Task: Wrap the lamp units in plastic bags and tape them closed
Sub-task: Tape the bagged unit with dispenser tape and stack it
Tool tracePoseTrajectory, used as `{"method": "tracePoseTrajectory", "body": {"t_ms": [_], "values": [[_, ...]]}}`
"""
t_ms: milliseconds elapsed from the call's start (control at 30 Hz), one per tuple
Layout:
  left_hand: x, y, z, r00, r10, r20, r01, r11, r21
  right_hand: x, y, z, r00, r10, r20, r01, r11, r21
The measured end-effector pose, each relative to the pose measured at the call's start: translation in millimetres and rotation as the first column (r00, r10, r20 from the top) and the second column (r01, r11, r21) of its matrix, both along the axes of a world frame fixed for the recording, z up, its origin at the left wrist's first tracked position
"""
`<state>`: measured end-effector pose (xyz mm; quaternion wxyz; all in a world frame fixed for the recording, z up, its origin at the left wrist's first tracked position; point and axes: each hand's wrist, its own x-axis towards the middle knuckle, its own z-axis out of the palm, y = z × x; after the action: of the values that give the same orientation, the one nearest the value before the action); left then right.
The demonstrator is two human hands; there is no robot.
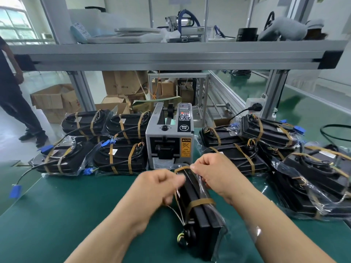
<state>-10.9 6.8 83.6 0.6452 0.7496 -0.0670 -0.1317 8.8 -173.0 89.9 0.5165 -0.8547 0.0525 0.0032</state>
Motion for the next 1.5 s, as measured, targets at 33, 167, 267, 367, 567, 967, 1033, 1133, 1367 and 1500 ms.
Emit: {"method": "tracePoseTrajectory", "body": {"t_ms": [33, 167, 267, 367, 567, 967, 1033, 1133, 1367, 1500], "values": [[11.7, -0.4, -1.6, 0.991, 0.114, -0.073, -0.12, 0.989, -0.088, -0.5, -1.5, -0.5, 1.0, -0.012, 0.005, 0.012, 1.0, 0.001], [62.2, -6.5, -2.6, 0.866, 0.341, -0.366, -0.444, 0.861, -0.248, -3.7, -4.2, -3.0, 0.999, -0.044, 0.012, 0.044, 0.998, 0.04], [85.9, -15.1, -2.5, 0.803, 0.357, -0.477, -0.517, 0.815, -0.261, -5.3, -4.1, -3.9, 0.999, -0.052, 0.013, 0.051, 0.997, 0.05], [100.2, -21.4, -5.0, 0.771, 0.375, -0.514, -0.554, 0.794, -0.251, -4.8, -4.6, -4.4, 0.999, -0.049, 0.011, 0.048, 0.996, 0.07], [113.3, -32.5, -10.1, 0.71, 0.437, -0.553, -0.641, 0.725, -0.251, -2.6, -2.3, -8.5, 0.999, -0.037, 0.012, 0.035, 0.994, 0.105], [69.9, -17.0, 6.8, 0.953, 0.201, -0.228, -0.274, 0.891, -0.362, 0.2, -2.7, -12.6, 1.0, -0.014, -0.001, 0.014, 0.98, 0.199], [57.7, -8.6, 15.8, 0.989, 0.018, -0.144, -0.057, 0.962, -0.268, 1.7, -2.1, -13.4, 1.0, -0.006, 0.002, 0.005, 0.977, 0.214], [48.9, -5.4, 20.1, 0.99, -0.124, -0.065, 0.12, 0.991, -0.066, 2.6, -0.4, -13.7, 1.0, 0.01, 0.007, -0.012, 0.969, 0.247], [53.5, -8.8, 24.1, 0.981, -0.196, -0.007, 0.194, 0.961, 0.196, 2.0, 0.7, -12.1, 1.0, 0.023, -0.008, -0.02, 0.956, 0.292], [54.7, -10.3, 27.2, 0.98, -0.198, -0.016, 0.197, 0.953, 0.232, 1.1, 0.8, -11.3, 0.999, 0.032, -0.014, -0.026, 0.951, 0.307]]}}
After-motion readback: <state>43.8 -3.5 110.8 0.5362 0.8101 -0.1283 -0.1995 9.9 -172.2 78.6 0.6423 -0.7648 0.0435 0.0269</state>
